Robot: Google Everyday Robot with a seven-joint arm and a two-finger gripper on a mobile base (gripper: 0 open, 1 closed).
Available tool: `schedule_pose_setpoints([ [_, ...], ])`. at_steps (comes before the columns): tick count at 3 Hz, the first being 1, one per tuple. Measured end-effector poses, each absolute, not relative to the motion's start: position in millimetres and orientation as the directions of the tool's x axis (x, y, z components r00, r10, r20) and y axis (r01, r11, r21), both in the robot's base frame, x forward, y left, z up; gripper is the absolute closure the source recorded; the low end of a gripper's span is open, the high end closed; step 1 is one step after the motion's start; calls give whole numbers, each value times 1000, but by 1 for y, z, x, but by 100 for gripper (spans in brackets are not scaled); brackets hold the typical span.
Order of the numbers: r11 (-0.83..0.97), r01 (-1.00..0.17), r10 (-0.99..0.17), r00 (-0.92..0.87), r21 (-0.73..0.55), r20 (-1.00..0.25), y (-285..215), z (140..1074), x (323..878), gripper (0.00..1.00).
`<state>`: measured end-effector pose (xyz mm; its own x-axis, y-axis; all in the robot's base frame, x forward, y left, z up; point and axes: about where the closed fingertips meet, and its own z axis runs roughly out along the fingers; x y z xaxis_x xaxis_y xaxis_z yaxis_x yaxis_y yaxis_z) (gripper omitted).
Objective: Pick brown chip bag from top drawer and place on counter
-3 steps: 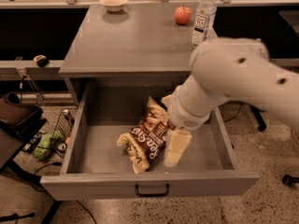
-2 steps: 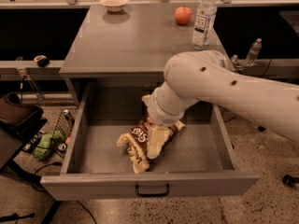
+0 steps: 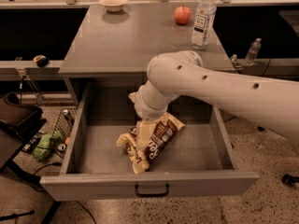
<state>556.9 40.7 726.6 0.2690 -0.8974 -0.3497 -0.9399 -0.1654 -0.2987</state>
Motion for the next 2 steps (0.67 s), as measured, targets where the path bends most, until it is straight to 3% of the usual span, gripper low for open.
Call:
schedule_pose_setpoints([
  [2,-257,-911,-877,360,-321,-318,26,696,568,0],
])
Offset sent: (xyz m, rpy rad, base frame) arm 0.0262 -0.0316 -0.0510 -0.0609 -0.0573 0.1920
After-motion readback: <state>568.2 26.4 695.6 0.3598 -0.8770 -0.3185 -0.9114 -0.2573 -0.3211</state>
